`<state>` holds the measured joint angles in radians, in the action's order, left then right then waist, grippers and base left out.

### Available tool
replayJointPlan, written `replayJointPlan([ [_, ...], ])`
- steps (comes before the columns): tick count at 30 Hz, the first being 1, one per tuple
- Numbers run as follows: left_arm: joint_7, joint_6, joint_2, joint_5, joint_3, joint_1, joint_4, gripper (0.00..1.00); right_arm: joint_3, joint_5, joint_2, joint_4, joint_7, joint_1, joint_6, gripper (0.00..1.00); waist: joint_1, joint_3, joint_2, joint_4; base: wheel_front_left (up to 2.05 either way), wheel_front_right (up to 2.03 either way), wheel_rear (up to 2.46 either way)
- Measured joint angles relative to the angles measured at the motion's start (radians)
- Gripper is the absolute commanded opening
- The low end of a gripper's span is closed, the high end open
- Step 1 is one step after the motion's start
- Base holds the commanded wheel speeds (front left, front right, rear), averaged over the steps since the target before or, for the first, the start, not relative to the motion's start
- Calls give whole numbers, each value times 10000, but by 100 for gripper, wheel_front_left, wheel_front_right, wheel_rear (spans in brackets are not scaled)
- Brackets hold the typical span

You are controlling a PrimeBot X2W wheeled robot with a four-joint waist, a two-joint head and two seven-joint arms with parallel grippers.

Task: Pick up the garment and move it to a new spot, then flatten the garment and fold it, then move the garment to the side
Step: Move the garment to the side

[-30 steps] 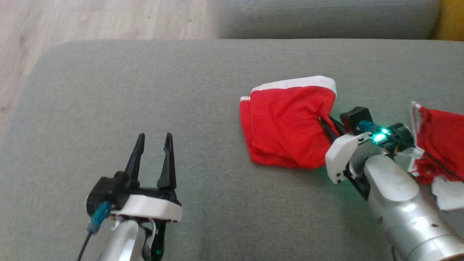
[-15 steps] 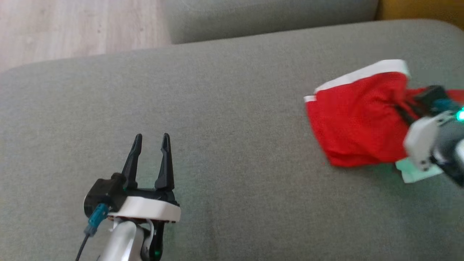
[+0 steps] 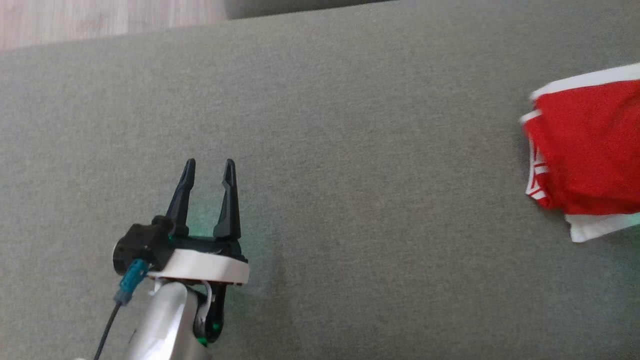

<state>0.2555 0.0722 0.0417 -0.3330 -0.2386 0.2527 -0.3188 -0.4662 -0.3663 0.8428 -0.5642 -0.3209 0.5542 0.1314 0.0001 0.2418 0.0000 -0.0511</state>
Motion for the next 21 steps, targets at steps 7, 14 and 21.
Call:
replayJointPlan([
  [7,0,90,-2,102,82,200,-25,100,1515,1442,-366,-815,-236,-151,0,0,1,367,0,176,0,0,0],
  [14,0,163,-2,102,123,244,-69,100,2420,2360,-976,-700,-343,-469,0,0,0,385,0,202,0,0,0],
  [21,0,163,-2,102,138,247,-171,100,3561,3346,-1521,0,-487,-701,0,100,-1,153,0,127,0,0,0],
])
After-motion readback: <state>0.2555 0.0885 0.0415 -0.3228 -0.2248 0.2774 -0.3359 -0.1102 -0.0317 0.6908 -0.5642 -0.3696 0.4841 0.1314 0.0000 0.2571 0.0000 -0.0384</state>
